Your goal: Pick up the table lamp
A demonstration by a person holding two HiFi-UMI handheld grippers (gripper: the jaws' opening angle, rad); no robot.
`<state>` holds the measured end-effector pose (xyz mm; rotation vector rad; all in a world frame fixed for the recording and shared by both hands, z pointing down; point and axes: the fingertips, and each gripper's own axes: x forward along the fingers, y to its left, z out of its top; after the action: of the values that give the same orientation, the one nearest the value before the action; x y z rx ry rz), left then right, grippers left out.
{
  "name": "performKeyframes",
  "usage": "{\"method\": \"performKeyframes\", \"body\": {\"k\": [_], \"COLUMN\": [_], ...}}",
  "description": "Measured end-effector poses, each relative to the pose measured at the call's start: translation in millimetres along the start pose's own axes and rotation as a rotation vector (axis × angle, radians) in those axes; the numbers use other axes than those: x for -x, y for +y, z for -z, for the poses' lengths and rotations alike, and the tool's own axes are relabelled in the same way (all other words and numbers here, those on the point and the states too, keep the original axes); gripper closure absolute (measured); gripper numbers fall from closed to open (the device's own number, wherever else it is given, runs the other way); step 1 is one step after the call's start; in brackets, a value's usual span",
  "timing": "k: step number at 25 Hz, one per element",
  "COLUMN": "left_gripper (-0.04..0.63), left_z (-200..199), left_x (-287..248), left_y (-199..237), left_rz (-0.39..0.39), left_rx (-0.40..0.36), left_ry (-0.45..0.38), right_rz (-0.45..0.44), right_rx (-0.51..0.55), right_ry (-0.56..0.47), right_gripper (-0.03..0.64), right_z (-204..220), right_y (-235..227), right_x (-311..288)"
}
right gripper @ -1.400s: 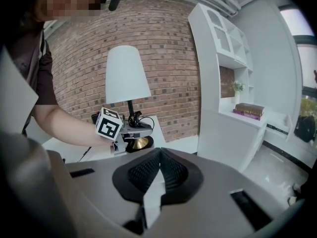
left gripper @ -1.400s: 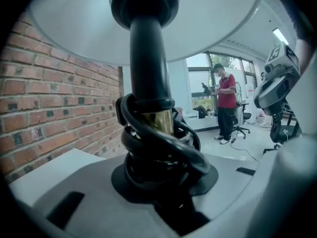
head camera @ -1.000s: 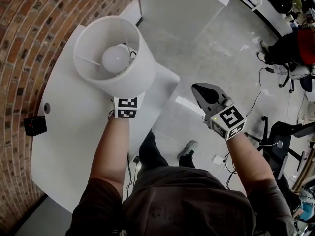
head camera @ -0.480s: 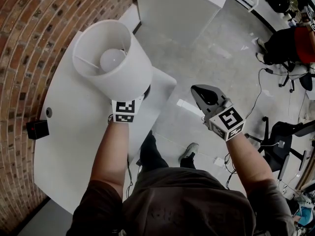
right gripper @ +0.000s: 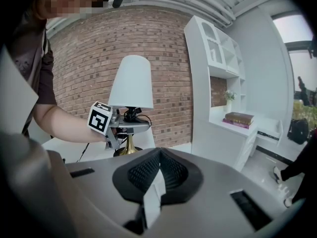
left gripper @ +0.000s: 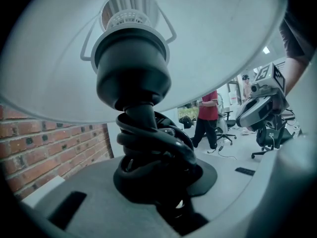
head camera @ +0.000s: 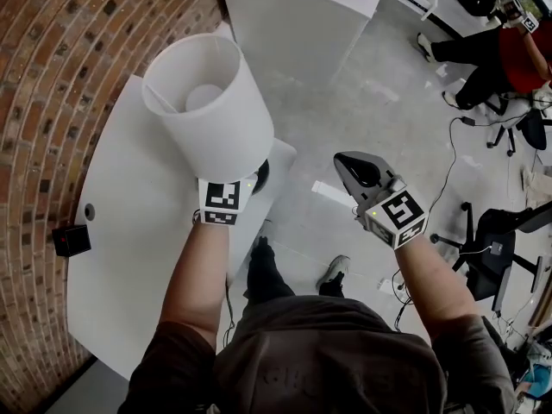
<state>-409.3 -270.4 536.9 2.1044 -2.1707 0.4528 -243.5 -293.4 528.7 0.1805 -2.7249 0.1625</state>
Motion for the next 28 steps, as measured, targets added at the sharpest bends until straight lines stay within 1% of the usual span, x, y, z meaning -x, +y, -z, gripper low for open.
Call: {"method": "performKeyframes", "body": {"k": [4,7,13,19,28], "left_gripper": [0.500,0.500,0.500,0.500,0.500], "left_z": [-20.3,-37.1,-71.9,-108.5,-153.3], "left_x": [-8.8,-15.5,-28.6,-40.4,-52.2], "left_y": [-22.5,-39.8,-86.6,-145.5,-241.0], "left_rz": [0.048,0.082,0.164,0.262,0.418], "left_rx": [-0.035,-0.045,-0.082,-0.106,-0.166], "left_ry": [-0.012,-0.026,-0.052,-0.081,-0.117], "right_rz": [0.034,0.064,0.134,0.219,0.358], "right_rx": [-0.010,-0.018,-0.036,-0.057,-0.094], "right_ry": [-0.017,-0.033,-0.064,-0.088,-0.126], "right_gripper": [0.623,0.623,0.623,0.623,0.623], "right_z": [-2.7,-5.4,-7.7,-4.2,7.2], "right_y": [-13.5,-24.7,-49.3,-71.9,-99.3], "right_x": [17.7,36.0,82.5,142.7,237.2]}}
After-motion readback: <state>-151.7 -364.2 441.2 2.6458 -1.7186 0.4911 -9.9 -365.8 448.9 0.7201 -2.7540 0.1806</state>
